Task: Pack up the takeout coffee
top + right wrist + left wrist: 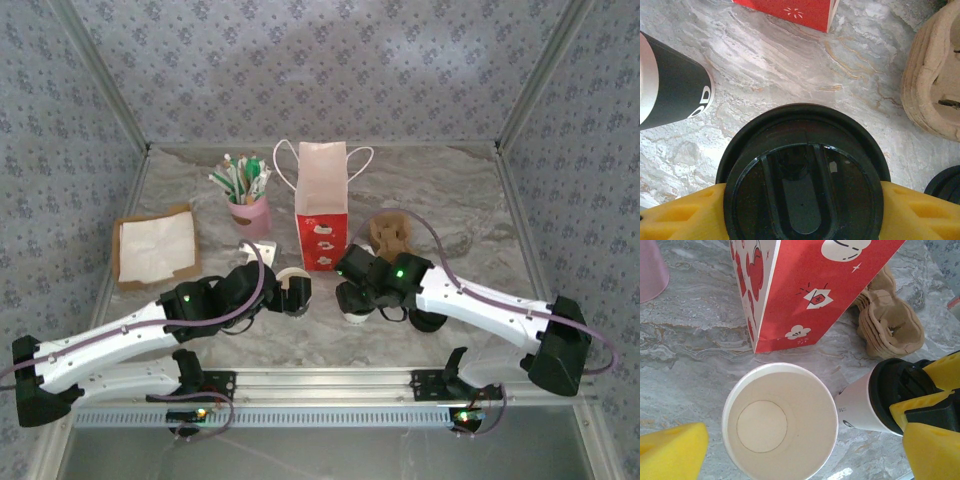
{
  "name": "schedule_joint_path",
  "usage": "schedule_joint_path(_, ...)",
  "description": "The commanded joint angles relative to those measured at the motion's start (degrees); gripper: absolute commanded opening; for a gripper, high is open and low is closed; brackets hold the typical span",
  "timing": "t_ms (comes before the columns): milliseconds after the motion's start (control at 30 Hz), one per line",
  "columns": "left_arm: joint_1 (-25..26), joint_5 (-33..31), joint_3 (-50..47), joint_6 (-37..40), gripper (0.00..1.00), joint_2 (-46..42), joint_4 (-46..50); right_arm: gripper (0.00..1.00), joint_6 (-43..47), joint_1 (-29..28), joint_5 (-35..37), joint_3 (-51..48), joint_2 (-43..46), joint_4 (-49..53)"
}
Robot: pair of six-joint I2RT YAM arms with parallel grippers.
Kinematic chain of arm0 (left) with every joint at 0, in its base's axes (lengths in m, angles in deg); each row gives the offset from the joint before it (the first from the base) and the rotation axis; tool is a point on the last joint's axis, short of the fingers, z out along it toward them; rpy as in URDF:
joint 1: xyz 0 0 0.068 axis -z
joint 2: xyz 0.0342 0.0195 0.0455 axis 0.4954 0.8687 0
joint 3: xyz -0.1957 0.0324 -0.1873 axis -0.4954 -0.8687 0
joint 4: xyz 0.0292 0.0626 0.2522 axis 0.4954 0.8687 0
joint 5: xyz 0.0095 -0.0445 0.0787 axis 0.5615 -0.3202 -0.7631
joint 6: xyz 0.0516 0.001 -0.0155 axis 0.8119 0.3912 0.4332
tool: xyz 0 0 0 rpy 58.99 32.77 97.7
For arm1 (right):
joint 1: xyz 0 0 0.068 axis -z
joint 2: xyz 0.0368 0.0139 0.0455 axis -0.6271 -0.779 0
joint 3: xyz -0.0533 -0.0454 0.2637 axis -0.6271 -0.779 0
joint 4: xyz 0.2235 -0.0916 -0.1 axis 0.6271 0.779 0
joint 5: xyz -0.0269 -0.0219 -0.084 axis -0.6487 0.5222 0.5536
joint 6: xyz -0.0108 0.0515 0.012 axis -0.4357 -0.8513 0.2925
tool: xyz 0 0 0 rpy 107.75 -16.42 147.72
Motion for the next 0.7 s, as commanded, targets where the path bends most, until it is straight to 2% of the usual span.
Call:
schedule_joint_path(0,-0.4,0.1,-0.1,0.2,0.99,-0.3,-1.2,0.69,0.7,-0.4,0.4,-0.2,-0.7,2.2)
schedule_joint_path(667,-0.4,0.1,-0.4,0.3,1.0,-0.1,-1.5,0.68,0.9,-1.3,0.8,0.0,-2.5,2.5)
